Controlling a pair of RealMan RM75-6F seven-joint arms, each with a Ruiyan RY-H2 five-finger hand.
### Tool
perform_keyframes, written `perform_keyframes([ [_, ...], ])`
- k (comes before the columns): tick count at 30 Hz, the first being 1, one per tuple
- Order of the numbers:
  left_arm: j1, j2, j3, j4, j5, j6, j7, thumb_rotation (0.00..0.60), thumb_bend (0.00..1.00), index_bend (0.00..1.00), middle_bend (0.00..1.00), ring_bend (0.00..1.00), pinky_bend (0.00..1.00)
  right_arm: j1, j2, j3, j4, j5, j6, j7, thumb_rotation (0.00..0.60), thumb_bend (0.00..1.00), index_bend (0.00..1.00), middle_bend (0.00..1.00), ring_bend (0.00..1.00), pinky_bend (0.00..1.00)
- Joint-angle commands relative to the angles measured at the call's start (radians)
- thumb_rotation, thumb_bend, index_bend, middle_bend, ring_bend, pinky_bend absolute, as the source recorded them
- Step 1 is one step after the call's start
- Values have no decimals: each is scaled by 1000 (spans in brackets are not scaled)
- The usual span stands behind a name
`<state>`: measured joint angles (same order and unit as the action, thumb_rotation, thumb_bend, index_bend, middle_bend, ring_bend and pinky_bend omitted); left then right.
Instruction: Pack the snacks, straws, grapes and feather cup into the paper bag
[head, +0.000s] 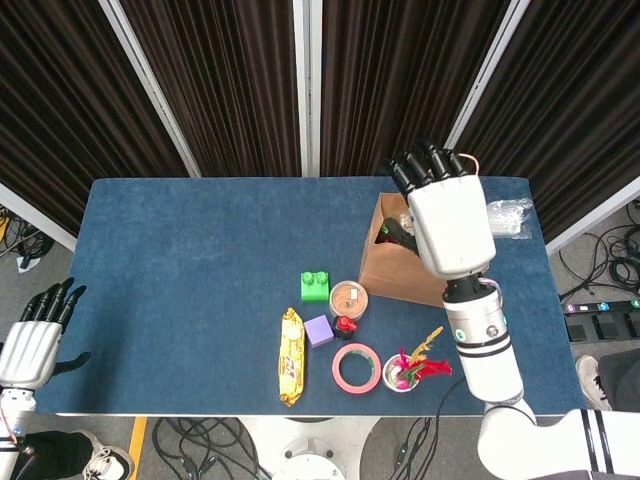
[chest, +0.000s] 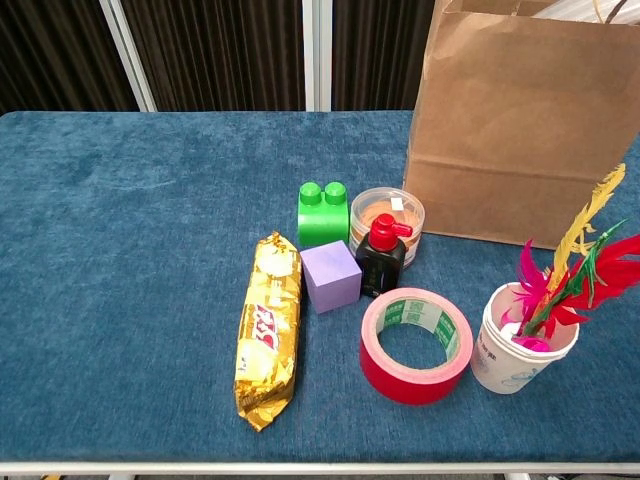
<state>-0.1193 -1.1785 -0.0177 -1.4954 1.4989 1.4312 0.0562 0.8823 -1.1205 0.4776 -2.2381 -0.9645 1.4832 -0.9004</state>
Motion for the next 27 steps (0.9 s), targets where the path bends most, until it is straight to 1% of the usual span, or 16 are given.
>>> perform_keyframes([
  [1,-1,-2,1,-1,2,-2,5,600,90,102,87,0,143,-33,48,-57,-64,-13,-62,45,600,0,349,376,225,347],
  [3,-2,-1,2,-3,2,-2,10,600,89,102,87,0,143,-49,80,-92,-84,-20,-103,59,600,0,349,376,225,348],
  [6,-2,3,-1,-9,0,-1,15,600,89,102,87,0,143,-65,144,-146,-100,-59,-180,68,600,0,348,376,225,348],
  [9,-3,8,-4,-13,-4,-1,18,600,89,102,87,0,143,-84,200,-191,-108,-138,-209,34,600,0,349,376,225,348],
  [11,-2,9,-4,-13,-6,-1,19,600,89,102,87,0,143,-105,229,-221,-118,-197,-222,34,600,0,351,376,226,349],
  [16,-4,5,0,-14,-2,-4,22,600,89,102,87,0,143,-172,295,-297,-118,-326,-269,122,600,0,375,378,238,368],
  [17,-4,4,0,-14,0,-4,23,600,89,102,87,0,143,-191,312,-320,-118,-349,-282,149,600,0,380,379,242,372],
  [21,-4,1,2,-16,2,-3,29,600,90,102,87,0,143,-249,365,-381,-118,-380,-303,178,600,0,389,382,249,379],
  [24,-2,2,2,-18,2,0,30,600,89,102,87,0,143,-292,393,-411,-117,-369,-300,206,600,0,408,398,267,395],
  [27,0,2,4,-18,1,1,31,600,90,102,87,0,143,-330,424,-437,-101,-357,-312,273,600,0,412,401,270,398],
])
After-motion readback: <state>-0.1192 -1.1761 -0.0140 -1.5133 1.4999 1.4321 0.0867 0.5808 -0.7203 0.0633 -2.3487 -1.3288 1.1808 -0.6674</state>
